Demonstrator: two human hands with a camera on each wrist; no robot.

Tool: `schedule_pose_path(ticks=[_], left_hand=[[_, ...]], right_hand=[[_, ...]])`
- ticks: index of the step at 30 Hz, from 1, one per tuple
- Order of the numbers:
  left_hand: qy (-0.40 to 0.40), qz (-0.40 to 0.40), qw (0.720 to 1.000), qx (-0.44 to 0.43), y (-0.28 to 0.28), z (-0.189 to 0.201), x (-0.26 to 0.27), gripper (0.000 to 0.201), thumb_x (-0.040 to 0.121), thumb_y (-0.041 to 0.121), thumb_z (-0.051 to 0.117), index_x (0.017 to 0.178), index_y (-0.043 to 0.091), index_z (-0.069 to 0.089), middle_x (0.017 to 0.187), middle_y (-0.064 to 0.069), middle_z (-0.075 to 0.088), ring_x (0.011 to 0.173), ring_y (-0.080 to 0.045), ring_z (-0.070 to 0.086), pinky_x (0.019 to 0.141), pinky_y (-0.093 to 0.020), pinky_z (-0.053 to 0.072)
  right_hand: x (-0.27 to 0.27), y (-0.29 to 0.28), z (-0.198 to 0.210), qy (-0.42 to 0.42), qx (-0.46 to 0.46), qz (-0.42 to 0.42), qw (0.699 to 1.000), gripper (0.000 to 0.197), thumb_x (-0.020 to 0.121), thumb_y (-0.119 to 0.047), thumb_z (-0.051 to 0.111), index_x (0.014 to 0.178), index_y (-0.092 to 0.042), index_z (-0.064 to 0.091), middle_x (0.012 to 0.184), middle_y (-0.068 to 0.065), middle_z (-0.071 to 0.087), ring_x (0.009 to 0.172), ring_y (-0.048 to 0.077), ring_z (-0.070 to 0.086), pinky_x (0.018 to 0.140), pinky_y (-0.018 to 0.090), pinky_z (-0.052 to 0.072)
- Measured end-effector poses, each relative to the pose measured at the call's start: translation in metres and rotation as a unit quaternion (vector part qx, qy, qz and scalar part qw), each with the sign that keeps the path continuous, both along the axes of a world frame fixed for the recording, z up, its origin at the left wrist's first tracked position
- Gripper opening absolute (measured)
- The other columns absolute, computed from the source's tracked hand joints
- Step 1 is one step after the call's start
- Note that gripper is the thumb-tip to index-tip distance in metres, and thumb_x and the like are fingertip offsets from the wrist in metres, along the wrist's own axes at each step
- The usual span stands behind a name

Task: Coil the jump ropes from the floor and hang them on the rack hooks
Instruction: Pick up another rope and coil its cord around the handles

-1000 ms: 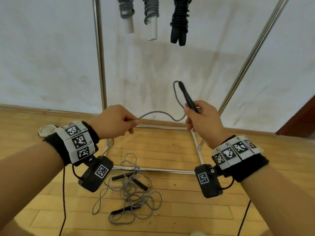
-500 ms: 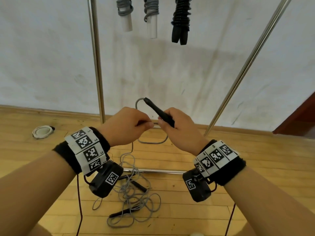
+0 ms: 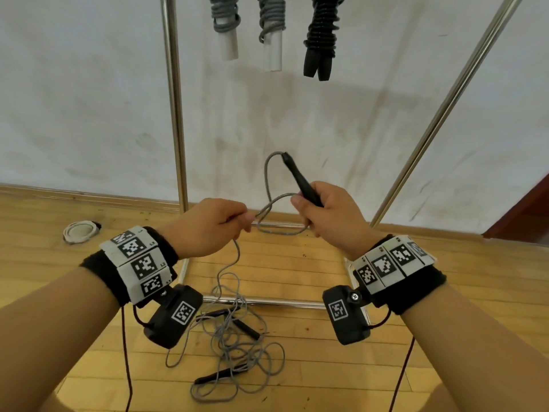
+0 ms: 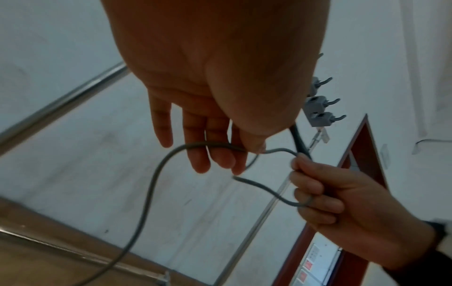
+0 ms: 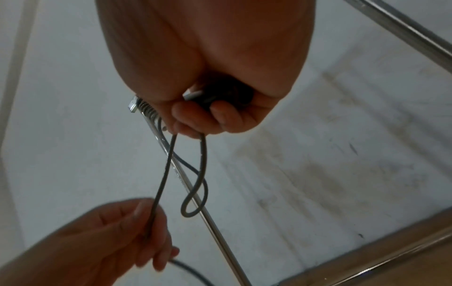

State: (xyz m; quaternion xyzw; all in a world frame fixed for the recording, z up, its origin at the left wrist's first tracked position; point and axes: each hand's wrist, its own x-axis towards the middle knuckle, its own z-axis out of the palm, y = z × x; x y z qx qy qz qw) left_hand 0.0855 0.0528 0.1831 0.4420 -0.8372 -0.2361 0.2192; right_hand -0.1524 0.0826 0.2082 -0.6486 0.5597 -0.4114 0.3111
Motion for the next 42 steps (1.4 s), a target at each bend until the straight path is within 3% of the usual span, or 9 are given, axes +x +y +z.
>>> schedule_pose_path(ticks=[5, 10, 13, 18, 21, 24, 28, 32, 42], left_hand=[[-0.047, 0.007, 0.999, 0.025, -0.012, -0.008, 0.023, 0.027, 0.102, 0.038, 0.042, 0.084, 0.032, 0.06, 0.079, 0.007, 0.066, 0.066, 0.001, 0.058, 0.058, -0.014, 0.039], [0.022, 0.039, 0.999, -0.011, -0.017, -0.007, 0.029, 0.025, 0.097, 0.04, 0.052, 0.078, 0.028, 0.064, 0.064, 0.009, 0.06, 0.056, -0.003, 0.054, 0.054, -0.012, 0.04], [0.048, 0.025, 0.998, -0.03, -0.011, -0.004, 0.024, 0.019, 0.095, 0.041, 0.056, 0.081, 0.034, 0.067, 0.068, 0.01, 0.06, 0.058, -0.005, 0.054, 0.055, -0.01, 0.042], [0.014, -0.03, 0.997, -0.07, 0.003, -0.003, 0.006, 0.016, 0.095, 0.036, 0.059, 0.081, 0.032, 0.066, 0.062, 0.007, 0.058, 0.062, -0.006, 0.055, 0.056, -0.012, 0.041], [0.002, -0.034, 0.998, -0.055, 0.008, -0.003, -0.004, 0.017, 0.096, 0.036, 0.058, 0.085, 0.027, 0.068, 0.064, 0.004, 0.064, 0.061, -0.009, 0.059, 0.056, -0.018, 0.045], [0.006, -0.026, 0.998, -0.055, 0.013, -0.003, -0.015, 0.021, 0.098, 0.034, 0.055, 0.078, 0.032, 0.063, 0.06, 0.013, 0.063, 0.058, 0.002, 0.06, 0.055, -0.01, 0.043], [0.064, 0.007, 0.998, -0.022, 0.017, -0.003, -0.023, 0.028, 0.1, 0.034, 0.052, 0.074, 0.028, 0.062, 0.064, 0.024, 0.066, 0.052, 0.002, 0.062, 0.05, -0.008, 0.043], [0.111, 0.023, 0.993, -0.017, 0.014, -0.003, -0.02, 0.022, 0.096, 0.037, 0.056, 0.078, 0.025, 0.063, 0.064, 0.007, 0.069, 0.057, 0.002, 0.064, 0.053, -0.009, 0.044], [-0.058, -0.059, 0.99, 0.112, -0.005, -0.03, 0.012, 0.022, 0.102, 0.036, 0.045, 0.087, 0.029, 0.06, 0.082, 0.014, 0.07, 0.075, 0.003, 0.062, 0.067, -0.011, 0.044]], right_hand=[[-0.018, -0.006, 0.002, -0.004, -0.031, -0.031, 0.999, 0.033, 0.093, -0.037, 0.063, 0.079, -0.008, 0.054, 0.06, -0.003, 0.048, 0.052, 0.011, 0.042, 0.054, 0.029, 0.039], [-0.027, -0.014, -0.007, 0.0, -0.024, -0.03, 0.999, 0.042, 0.087, -0.041, 0.07, 0.073, -0.004, 0.055, 0.057, 0.0, 0.051, 0.049, 0.011, 0.044, 0.05, 0.024, 0.04], [-0.035, -0.019, -0.021, 0.097, -0.002, -0.032, 0.995, 0.029, 0.083, -0.041, 0.074, 0.074, -0.015, 0.067, 0.058, -0.002, 0.056, 0.048, 0.01, 0.049, 0.048, 0.02, 0.038], [-0.033, -0.02, -0.034, 0.258, -0.011, -0.025, 0.966, 0.016, 0.086, -0.042, 0.068, 0.084, -0.026, 0.071, 0.076, 0.0, 0.068, 0.074, 0.017, 0.064, 0.067, 0.034, 0.052], [-0.018, -0.015, -0.033, 0.194, -0.028, 0.011, 0.981, 0.015, 0.085, -0.038, 0.071, 0.099, -0.034, 0.071, 0.089, -0.012, 0.068, 0.079, 0.004, 0.063, 0.069, 0.024, 0.047], [0.0, -0.005, -0.032, 0.122, -0.027, 0.077, 0.989, 0.014, 0.086, -0.035, 0.072, 0.1, -0.037, 0.07, 0.07, -0.023, 0.063, 0.055, -0.002, 0.055, 0.053, 0.01, 0.037], [0.015, 0.002, -0.033, 0.108, -0.041, 0.112, 0.987, 0.003, 0.091, -0.03, 0.067, 0.089, -0.032, 0.068, 0.058, -0.024, 0.055, 0.05, 0.0, 0.047, 0.051, 0.012, 0.035], [0.015, 0.0, -0.027, 0.111, -0.052, 0.081, 0.989, 0.017, 0.093, -0.033, 0.063, 0.086, -0.017, 0.066, 0.062, -0.014, 0.06, 0.05, 0.001, 0.048, 0.052, 0.015, 0.037], [-0.015, -0.01, -0.011, -0.005, -0.088, -0.025, 0.996, 0.021, 0.092, -0.03, 0.065, 0.079, -0.013, 0.062, 0.058, -0.011, 0.046, 0.051, 0.007, 0.04, 0.049, 0.02, 0.036]])
